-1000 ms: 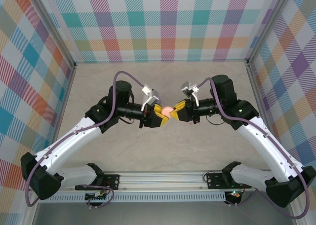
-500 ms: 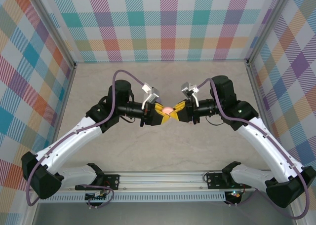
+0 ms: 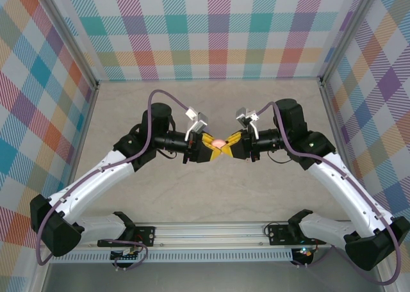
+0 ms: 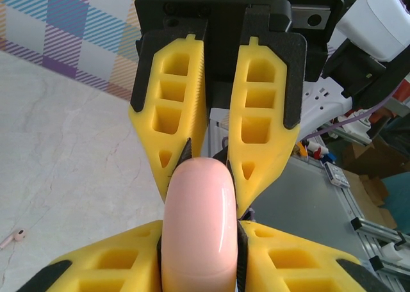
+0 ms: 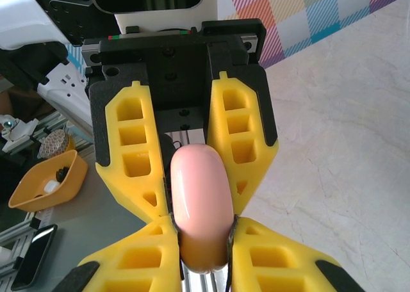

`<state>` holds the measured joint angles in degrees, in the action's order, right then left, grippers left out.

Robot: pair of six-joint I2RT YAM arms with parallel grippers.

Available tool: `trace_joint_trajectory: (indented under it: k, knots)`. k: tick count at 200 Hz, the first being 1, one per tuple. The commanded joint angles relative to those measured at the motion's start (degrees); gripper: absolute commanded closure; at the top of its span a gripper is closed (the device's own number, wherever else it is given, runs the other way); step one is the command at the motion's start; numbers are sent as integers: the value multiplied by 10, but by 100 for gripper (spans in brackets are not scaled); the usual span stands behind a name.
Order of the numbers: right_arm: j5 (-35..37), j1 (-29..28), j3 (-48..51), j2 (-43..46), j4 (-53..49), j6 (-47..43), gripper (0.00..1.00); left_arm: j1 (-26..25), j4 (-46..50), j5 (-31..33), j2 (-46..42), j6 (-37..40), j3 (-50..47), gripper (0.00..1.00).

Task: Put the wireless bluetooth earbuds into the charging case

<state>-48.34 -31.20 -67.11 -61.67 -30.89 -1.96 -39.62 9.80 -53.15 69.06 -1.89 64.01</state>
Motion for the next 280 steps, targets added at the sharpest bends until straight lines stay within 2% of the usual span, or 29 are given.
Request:
trace_joint_trajectory:
  k: [1, 31, 58, 79, 104, 121, 143, 163, 219, 280]
  knots:
    - [-21, 0, 5, -1, 10, -2, 85, 3, -26, -19, -1, -2, 1, 69]
    - [-19, 0, 4, 0, 10, -2, 85, 2, -19, -23, 1, 5, 1, 76]
    - [-12, 0, 2, 1, 10, 1, 83, 2, -7, -22, 2, 16, 2, 91]
    - [5, 0, 1, 6, 9, 10, 76, 2, 1, 9, -5, 28, -2, 94]
    - [38, 0, -4, 19, 3, 22, 58, 1, -29, 60, -30, 49, -33, 96]
    - [54, -1, -11, 23, -7, 27, 54, -4, -78, 88, -61, 89, -74, 100]
    - [63, -3, -17, 22, -23, 32, 48, -11, -118, 99, -97, 160, -118, 99]
    - [68, -9, -15, 23, -29, 34, 44, -14, -118, 131, -109, 182, -123, 99]
    - [123, -45, -20, 9, -41, 31, 38, -17, -118, 145, -114, 196, -119, 97]
    - [160, -65, -37, -17, -36, 32, 36, -29, -97, 129, -110, 217, -108, 96]
